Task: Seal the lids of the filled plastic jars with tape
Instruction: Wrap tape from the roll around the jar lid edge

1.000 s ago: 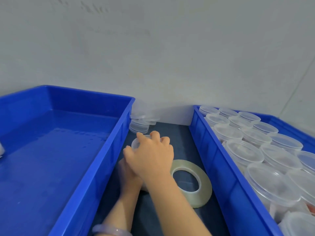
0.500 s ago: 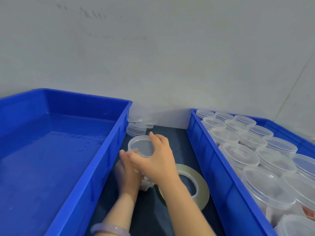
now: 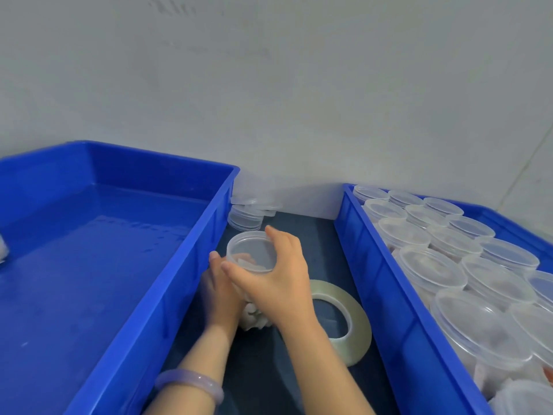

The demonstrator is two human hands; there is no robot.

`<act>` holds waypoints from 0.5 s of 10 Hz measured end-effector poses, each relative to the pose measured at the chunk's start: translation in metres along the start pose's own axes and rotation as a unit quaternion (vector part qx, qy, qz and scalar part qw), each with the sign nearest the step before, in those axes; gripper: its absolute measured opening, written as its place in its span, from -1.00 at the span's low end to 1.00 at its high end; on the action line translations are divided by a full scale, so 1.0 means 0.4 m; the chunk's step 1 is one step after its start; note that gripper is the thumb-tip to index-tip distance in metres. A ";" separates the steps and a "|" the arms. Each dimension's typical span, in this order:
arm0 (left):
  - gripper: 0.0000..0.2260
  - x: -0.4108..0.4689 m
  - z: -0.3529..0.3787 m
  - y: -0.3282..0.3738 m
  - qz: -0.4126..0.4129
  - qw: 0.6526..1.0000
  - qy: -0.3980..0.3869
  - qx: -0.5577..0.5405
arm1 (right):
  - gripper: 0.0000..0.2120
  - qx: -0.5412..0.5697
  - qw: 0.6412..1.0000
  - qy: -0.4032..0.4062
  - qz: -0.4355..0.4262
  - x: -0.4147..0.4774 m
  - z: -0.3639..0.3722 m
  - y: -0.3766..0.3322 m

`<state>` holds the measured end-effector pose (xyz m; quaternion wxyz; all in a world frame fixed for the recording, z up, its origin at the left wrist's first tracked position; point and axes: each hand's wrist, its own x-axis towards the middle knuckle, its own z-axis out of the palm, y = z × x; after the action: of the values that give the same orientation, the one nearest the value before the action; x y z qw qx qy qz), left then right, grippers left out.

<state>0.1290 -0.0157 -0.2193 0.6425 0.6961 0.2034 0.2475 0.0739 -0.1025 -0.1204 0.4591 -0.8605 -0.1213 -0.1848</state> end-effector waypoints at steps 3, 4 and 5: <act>-0.86 -0.116 -0.069 0.145 0.161 0.983 0.089 -0.009 | -0.73 -0.182 0.963 -0.134 0.146 -0.109 -0.143 0.142; -0.85 -0.167 -0.090 0.142 0.219 0.974 -0.016 0.046 | -0.70 -0.283 0.904 -0.281 0.153 -0.119 -0.147 0.151; -0.89 -0.201 -0.092 0.133 0.176 0.957 -0.187 0.138 | -0.71 -0.277 0.918 -0.268 0.099 -0.118 -0.159 0.159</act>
<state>0.0408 -0.0397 -0.1712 0.5132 0.8364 -0.0138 0.1917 0.0421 -0.1923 -0.1555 0.1689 -0.9781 -0.0979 0.0725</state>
